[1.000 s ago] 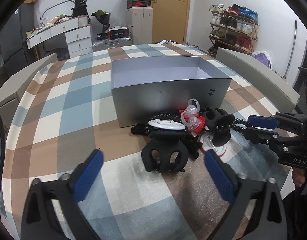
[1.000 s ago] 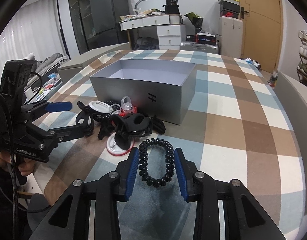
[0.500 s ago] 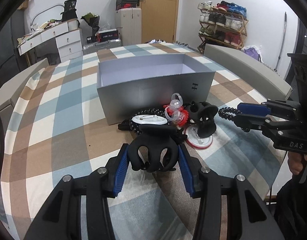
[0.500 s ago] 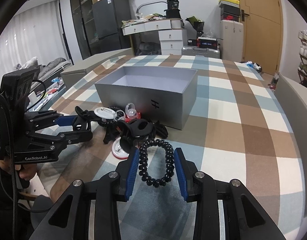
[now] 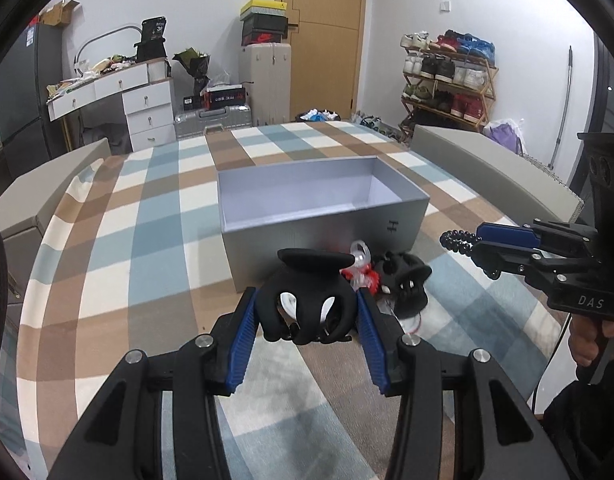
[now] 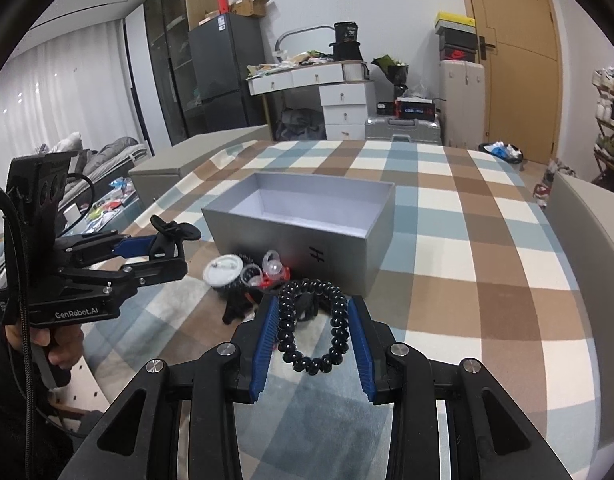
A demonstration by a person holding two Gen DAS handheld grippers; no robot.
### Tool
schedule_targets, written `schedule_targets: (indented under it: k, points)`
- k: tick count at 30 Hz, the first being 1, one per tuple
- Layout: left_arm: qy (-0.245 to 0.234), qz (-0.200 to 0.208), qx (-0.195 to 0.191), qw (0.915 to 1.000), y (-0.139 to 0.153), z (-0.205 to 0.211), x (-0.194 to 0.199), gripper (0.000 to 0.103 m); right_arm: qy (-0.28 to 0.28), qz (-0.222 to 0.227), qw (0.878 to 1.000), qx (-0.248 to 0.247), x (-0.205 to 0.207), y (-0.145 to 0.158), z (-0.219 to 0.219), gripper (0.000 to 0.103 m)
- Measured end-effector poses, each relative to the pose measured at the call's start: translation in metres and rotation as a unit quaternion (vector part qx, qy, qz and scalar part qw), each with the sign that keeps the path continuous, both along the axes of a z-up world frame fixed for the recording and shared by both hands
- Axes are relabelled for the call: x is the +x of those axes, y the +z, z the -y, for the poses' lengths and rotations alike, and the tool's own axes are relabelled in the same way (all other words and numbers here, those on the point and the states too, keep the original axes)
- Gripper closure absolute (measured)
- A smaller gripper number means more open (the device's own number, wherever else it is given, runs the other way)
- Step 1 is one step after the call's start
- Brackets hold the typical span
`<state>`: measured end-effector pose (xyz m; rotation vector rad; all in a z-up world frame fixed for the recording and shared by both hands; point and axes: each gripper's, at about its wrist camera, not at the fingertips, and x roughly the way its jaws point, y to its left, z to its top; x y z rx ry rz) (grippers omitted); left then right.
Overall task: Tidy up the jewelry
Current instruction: 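Carry the bracelet and claw clip into the grey box and open both grippers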
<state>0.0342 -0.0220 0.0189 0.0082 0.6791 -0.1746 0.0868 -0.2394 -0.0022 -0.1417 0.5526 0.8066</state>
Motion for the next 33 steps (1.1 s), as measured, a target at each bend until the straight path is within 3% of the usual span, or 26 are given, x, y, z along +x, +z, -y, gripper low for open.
schedule_targets:
  k: [13,23,33]
  points:
    - [0.018,0.036,0.002,0.9992,0.019,-0.008,0.033,0.061,0.001,0.006,0.999,0.047,0.035,0.036,-0.02,0.068]
    - [0.034,0.024,0.006,0.9991,0.012,-0.011,0.07,0.061,-0.019,-0.033,0.997,0.061,0.074,0.022,-0.038,0.068]
    - [0.048,0.002,0.012,0.9988,0.004,-0.007,0.083,0.061,-0.017,-0.038,0.997,0.062,0.079,0.021,-0.05,0.067]
